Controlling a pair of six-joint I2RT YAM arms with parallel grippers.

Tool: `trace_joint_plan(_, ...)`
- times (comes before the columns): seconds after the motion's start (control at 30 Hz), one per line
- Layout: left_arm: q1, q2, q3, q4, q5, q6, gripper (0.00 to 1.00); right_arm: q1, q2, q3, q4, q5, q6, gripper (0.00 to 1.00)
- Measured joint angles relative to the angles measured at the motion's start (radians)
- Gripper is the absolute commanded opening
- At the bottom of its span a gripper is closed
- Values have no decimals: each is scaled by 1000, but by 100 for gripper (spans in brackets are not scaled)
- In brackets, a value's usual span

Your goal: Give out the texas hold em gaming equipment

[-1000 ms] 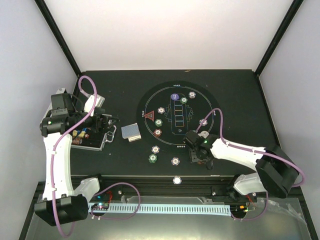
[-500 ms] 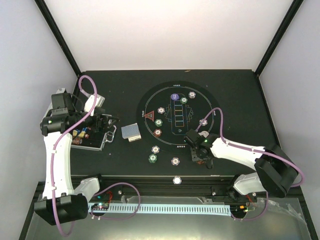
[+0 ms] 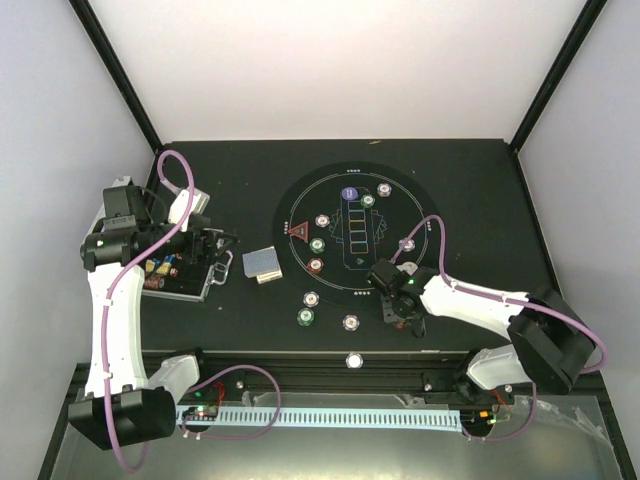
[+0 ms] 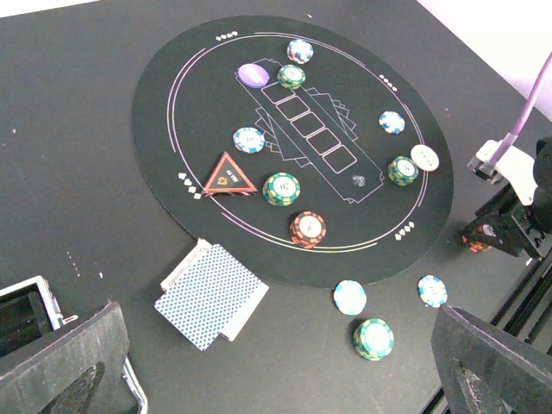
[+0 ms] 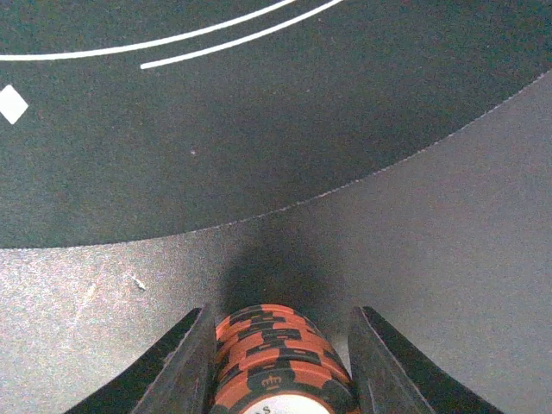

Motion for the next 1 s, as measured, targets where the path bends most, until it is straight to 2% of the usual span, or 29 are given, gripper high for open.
trace_joint_plan(0.27, 0, 0, 0, 0, 0, 0, 99, 0, -11, 5, -16, 1, -1, 27)
trace_joint_plan(0.6, 0, 0, 0, 0, -1, 0, 99, -18, -42, 117, -87, 2, -17, 26)
trace_joint_plan(0.8, 0, 0, 0, 0, -1, 0, 99, -164, -17, 292, -123, 1, -96, 26)
trace_joint_plan(1.0, 0, 9, 0, 2, -3, 0, 99, -359, 203, 606, -124, -4, -196, 26)
